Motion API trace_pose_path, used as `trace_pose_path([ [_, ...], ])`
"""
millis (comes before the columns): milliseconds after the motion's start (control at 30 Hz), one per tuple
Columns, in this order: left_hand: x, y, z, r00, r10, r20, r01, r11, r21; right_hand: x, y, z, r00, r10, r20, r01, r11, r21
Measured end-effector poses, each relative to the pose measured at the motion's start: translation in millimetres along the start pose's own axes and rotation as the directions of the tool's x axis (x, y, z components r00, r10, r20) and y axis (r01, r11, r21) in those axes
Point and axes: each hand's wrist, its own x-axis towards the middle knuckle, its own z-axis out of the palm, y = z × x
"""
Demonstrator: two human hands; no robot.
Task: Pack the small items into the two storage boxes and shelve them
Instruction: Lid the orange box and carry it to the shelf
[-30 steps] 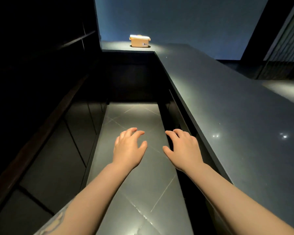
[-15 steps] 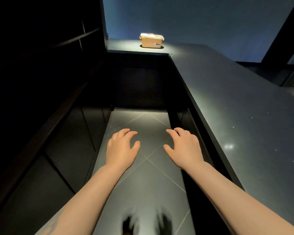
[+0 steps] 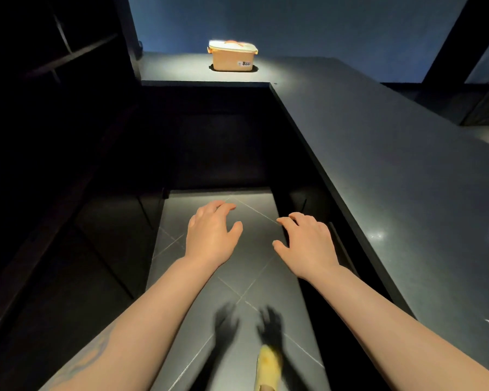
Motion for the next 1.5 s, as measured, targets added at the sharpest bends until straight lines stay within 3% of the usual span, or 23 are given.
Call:
trace_pose_path([
  [333,202.7,-12.0,34.0,0.995,-0.091,-0.039,0.092,0.995,0.027,212.6,41.3,17.1,0.994,-0.099,0.050,0.097,0.995,0.032],
  [600,339.6,-61.7,51.9,0.984,-0.172,-0.040,0.172,0.985,0.007,369.3,30.0,38.1,0.988,-0.131,0.084,0.124,0.989,0.075],
  [900,533.1,-118.2,47.4,0.995,-0.099,-0.025,0.099,0.995,0.013,552.3,1.5,47.3,0.998,-0.029,0.063,0.025,0.997,0.072],
  [1133,667.2,-118.6,67.4,0.999,-0.051,-0.001,0.051,0.999,0.002,675.5,15.3,48.0,1.000,0.023,0.002,-0.023,0.996,0.084],
  [1500,869.2,-109.5,95.8,0.994,-0.077,-0.080,0.076,0.997,-0.019,885.8,77.4,35.9,0.998,-0.054,-0.036,0.058,0.993,0.105],
])
